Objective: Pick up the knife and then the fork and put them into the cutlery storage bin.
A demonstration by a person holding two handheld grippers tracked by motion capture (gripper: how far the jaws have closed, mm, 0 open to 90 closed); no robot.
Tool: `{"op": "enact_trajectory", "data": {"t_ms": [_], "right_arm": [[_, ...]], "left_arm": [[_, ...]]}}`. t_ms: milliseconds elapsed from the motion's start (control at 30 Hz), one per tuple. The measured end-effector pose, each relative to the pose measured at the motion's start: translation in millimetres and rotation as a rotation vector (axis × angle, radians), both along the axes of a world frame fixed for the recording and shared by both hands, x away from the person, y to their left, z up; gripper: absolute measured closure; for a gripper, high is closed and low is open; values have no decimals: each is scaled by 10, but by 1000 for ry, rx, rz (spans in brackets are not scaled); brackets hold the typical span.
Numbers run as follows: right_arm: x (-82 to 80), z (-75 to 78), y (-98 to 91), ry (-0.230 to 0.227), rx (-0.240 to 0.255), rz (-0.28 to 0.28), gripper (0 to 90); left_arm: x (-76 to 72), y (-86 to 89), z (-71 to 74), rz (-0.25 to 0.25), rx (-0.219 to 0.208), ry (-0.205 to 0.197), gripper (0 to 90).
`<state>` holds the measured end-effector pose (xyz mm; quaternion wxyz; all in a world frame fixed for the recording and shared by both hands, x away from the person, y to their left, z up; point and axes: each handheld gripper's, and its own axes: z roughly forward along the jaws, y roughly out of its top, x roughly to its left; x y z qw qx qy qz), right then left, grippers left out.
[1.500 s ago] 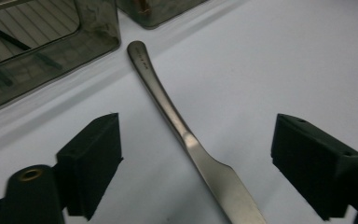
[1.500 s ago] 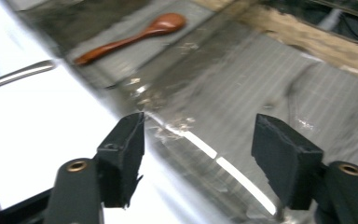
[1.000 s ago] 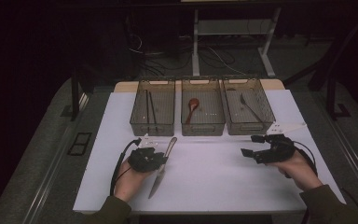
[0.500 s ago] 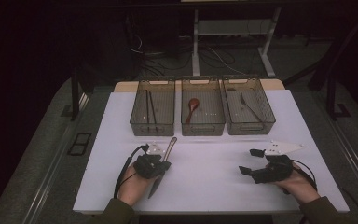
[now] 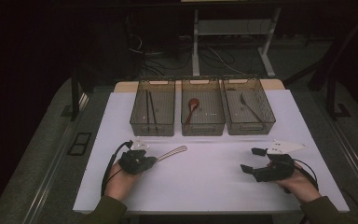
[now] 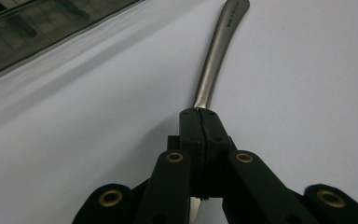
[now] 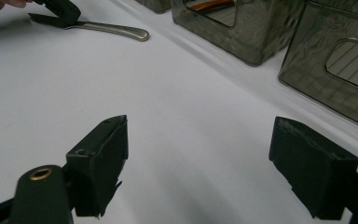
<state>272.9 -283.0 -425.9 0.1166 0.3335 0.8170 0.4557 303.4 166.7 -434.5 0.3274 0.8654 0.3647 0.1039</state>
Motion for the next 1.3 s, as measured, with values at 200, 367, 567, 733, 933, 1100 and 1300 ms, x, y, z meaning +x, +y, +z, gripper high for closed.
{"op": "enact_trajectory", "data": {"t_ms": [200,367,567,733,933,1100,1300], "right_arm": [[10,0,-14,4,6,-1,187],[14,-2,-22,6,7,1,187],[25,-8,-39,5,9,3,187],[23,-4,-42,10,14,4,187],[26,-8,-41,11,12,15,187],[41,-18,-53,24,7,13,181],[60,-6,-77,44,13,20,158]], "left_arm": [[127,-84,9,-98,-32,-19,652],[247,-136,-32,-145,-35,-12,622],[277,-156,-84,-190,-8,-18,689],[300,-132,-97,-224,-9,-26,733],[339,-102,-106,-237,-35,-8,789],[341,-107,-98,-234,-31,-5,792],[329,-105,-78,-257,-33,5,792]]}}
